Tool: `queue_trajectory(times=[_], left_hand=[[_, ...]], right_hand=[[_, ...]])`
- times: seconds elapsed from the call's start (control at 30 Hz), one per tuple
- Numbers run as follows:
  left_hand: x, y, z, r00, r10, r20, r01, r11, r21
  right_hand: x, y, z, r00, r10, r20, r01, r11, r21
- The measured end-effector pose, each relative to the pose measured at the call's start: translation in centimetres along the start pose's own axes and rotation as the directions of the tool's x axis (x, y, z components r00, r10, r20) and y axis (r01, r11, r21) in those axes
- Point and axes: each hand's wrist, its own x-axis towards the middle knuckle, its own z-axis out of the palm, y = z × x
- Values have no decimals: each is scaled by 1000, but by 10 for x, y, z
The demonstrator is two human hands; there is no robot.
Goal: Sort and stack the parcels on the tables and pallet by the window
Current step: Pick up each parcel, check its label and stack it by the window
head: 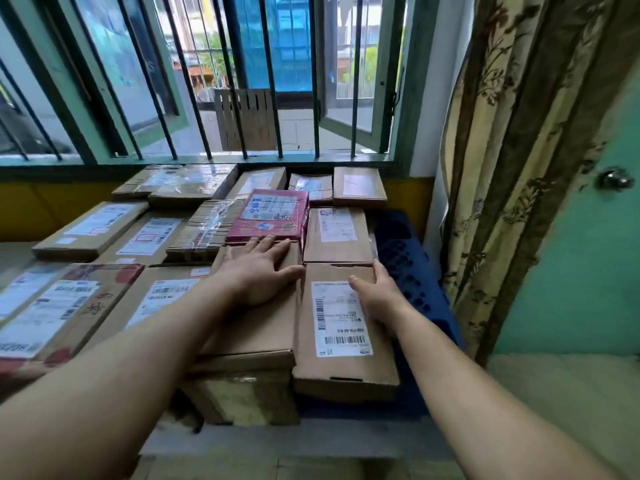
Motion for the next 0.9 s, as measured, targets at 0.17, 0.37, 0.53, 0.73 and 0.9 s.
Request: queue_trajectory(times=[0.17, 0.37, 0.53, 0.73, 0.9], left_hand=[[13, 4, -3, 1000, 17, 2, -17, 1000, -1], [47, -1, -8, 997, 79, 13, -79, 997, -11], [90, -12, -19, 993, 115, 18, -115, 993, 3], [140, -21, -24, 992, 121, 28, -119, 992, -41], [171, -16, -26, 990, 140, 9, -140, 990, -29]], right_hand=[[18, -3, -5, 999, -24, -47, 10, 961, -278], [54, -28, 6, 995, -94, -36, 73, 921, -382], [69, -31, 4, 997, -66, -36, 45, 905, -423], [100, -48, -5, 996, -43, -72, 24, 968, -248], [127, -45, -5, 998, -18, -65, -1, 962, -272]])
